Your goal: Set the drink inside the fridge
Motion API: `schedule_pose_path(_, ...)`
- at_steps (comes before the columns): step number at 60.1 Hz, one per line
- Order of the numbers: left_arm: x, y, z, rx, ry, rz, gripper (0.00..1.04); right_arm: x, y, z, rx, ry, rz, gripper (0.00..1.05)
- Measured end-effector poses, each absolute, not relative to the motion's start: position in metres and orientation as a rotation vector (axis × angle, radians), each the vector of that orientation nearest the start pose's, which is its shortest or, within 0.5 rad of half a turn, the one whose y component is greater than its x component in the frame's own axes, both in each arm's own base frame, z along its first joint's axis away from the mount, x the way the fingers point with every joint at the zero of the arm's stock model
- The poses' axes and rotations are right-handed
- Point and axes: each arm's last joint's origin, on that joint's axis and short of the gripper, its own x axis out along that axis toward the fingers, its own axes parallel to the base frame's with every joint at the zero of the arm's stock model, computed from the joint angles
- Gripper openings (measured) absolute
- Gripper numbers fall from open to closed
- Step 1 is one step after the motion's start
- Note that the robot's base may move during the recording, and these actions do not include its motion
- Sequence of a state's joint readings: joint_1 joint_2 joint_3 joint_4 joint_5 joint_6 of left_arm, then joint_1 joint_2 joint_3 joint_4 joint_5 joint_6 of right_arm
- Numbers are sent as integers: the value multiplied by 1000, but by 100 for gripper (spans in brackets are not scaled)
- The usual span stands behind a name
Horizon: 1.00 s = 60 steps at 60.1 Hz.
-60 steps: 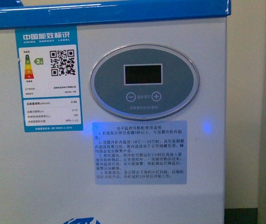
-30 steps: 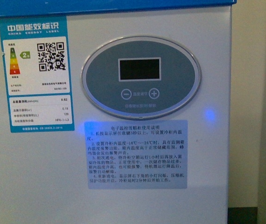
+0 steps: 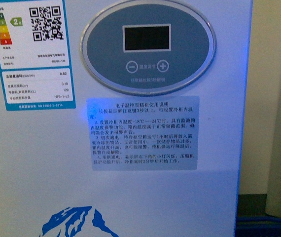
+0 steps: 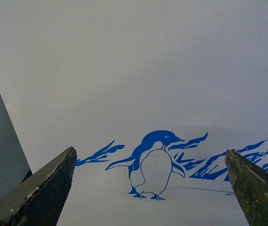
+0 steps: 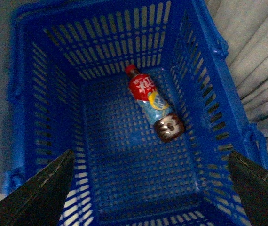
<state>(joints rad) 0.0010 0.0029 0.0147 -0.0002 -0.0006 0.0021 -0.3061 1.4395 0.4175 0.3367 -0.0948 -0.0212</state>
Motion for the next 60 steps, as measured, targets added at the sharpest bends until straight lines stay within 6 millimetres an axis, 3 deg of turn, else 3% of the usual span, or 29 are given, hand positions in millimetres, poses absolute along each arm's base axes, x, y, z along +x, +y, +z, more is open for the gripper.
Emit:
schedule_pose_path(9, 97, 0, 168, 2, -12, 1, 97, 281, -77, 74, -50, 781, -186, 97)
schedule_pose_path(23, 97, 0, 168, 2, -12, 1, 97, 336, -76, -3, -235, 872, -105, 97)
schedule_pose_path(36, 97, 0, 168, 2, -12, 1, 97, 378, -85, -73, -280, 977, -134, 97)
schedule_pose_path(53, 97, 0, 168, 2, -12, 1, 97, 423, -97, -132, -288, 1035, -171, 97)
schedule_pose_path(60, 97, 0, 168, 2, -12, 1, 97, 435, -100, -145, -279, 1035, -181, 97)
